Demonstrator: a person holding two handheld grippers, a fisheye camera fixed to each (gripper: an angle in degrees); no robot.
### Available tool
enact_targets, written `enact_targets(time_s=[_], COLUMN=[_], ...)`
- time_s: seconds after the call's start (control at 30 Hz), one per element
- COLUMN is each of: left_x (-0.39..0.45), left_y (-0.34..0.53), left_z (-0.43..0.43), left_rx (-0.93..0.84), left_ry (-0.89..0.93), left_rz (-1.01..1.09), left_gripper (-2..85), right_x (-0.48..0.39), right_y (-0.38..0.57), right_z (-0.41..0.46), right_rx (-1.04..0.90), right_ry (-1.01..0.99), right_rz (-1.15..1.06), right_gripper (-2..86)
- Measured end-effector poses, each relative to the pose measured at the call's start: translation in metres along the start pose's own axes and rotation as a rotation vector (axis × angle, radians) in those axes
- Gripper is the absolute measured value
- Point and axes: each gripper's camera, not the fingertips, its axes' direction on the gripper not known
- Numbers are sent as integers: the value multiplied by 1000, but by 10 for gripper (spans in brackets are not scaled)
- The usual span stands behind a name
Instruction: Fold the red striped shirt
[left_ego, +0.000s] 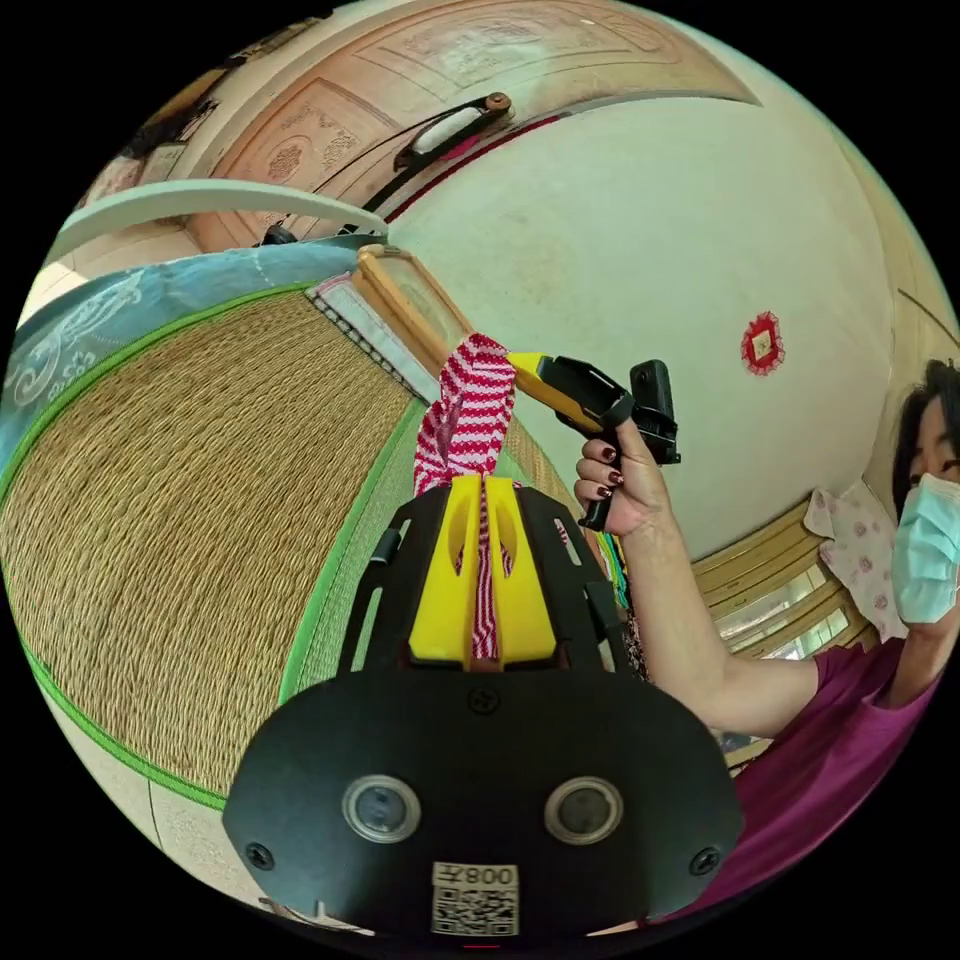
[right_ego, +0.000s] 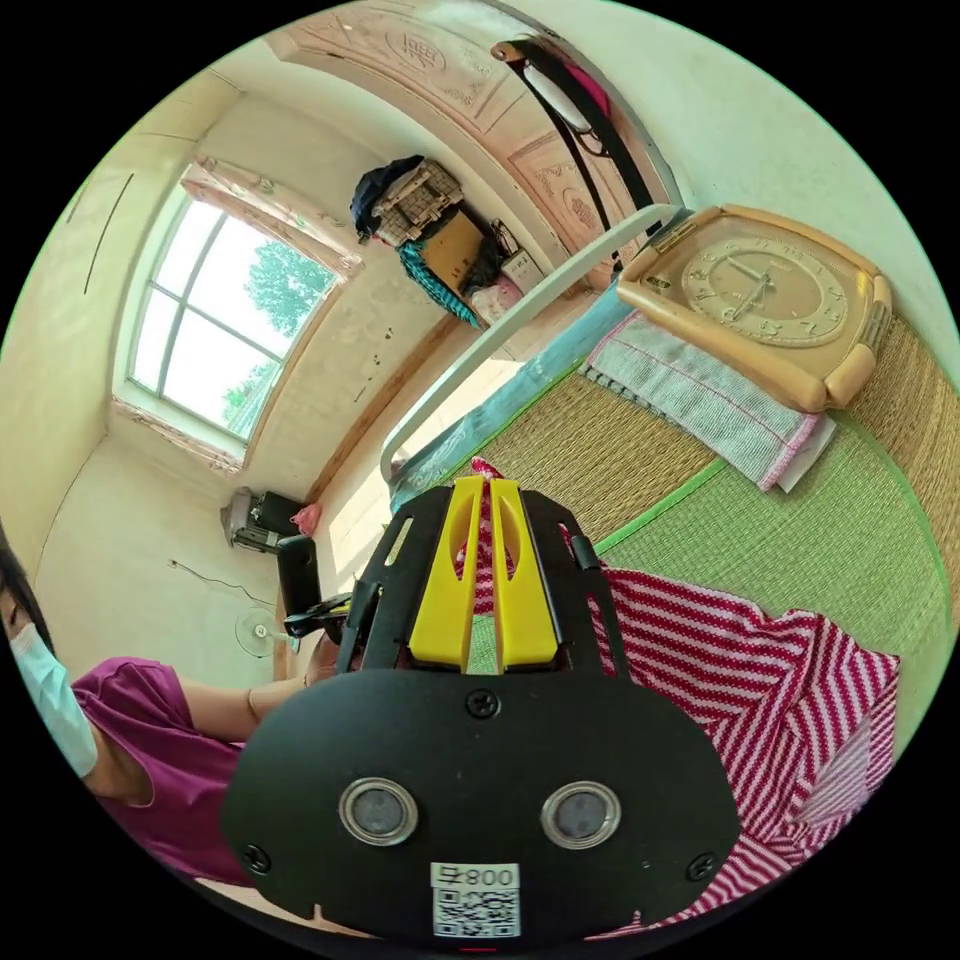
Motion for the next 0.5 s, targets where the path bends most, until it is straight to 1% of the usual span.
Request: enact_targets(time_s=[0.03,0.1,0.17,0.23,0.3,0.5], left_x=[18,47,82,103,119,153], left_y=[-2,-1,8,21,38,105], left_z=[5,16,38,58,82,160], left_rx=[-9,-25,-74,-120,-171,-309], left_ry=[4,3,8,28,54,103], left_rz=[71,184,312,385,428,485], left_gripper=[4,4,4,4,4,6], right_x=[2,17,29,45,70,123], right_y=[2,20,43,73,119,214], right_z=[-18,-83,-126,-165,-209,-286], right_rx=[23,101,155,194,247,337], right_ry=[-10,-55,-92,-102,-136,-231], right_rz=[-2,10,17,45,93,197], right_gripper=[10,9,9,9,9,9])
